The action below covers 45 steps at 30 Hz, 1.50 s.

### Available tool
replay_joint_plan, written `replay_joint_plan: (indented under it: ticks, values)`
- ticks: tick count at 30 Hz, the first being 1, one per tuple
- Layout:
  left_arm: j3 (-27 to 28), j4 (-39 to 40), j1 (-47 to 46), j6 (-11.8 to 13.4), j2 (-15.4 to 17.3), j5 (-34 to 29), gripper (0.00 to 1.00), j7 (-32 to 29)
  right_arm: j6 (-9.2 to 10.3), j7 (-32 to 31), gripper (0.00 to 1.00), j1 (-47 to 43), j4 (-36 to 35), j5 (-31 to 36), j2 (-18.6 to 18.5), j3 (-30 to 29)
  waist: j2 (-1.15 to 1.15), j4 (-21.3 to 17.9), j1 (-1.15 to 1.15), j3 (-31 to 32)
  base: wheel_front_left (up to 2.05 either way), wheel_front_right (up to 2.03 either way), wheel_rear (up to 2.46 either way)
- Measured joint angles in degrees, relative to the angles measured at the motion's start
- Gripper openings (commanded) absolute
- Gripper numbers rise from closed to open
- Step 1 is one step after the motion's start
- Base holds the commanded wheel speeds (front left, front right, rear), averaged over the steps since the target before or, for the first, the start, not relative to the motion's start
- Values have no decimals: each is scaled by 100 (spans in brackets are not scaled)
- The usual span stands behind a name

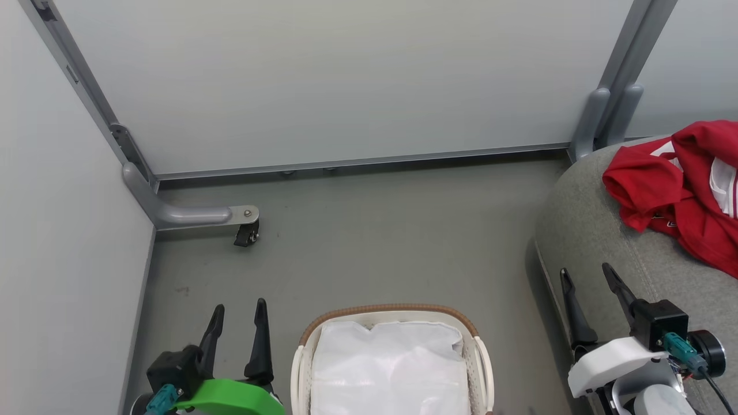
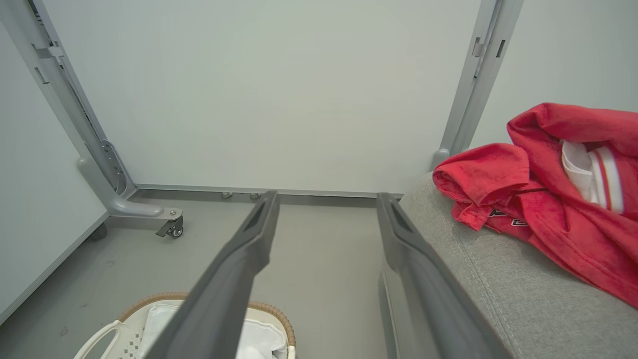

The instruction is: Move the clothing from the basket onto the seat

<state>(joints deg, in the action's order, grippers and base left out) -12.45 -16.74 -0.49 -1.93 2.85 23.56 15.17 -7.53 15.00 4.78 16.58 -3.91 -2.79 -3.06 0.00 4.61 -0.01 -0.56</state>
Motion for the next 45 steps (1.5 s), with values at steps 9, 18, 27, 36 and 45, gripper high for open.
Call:
replay_joint_plan:
  ticks: [9,18,27,36,45]
  values:
    - [37,-20,1,0,0,-24,100,0,0,0,100,-66,3,-119,0,127,0,-19,0,64,0,0,0]
    - [43,-35,11,0,0,-26,100,0,0,0,100,-82,-2,-165,0,134,0,-7,0,73,0,0,0]
    - [41,-67,12,-4,-1,-38,0,0,0,-3,0,-84,27,-168,8,129,0,-1,0,72,0,0,0]
    - [119,-244,22,-16,1,455,0,-143,0,-221,0,-167,257,-739,63,71,0,-22,0,71,0,0,0]
    - [303,-212,16,-70,11,1260,0,-360,0,-425,0,-166,188,-1737,63,48,0,-55,0,69,0,0,0]
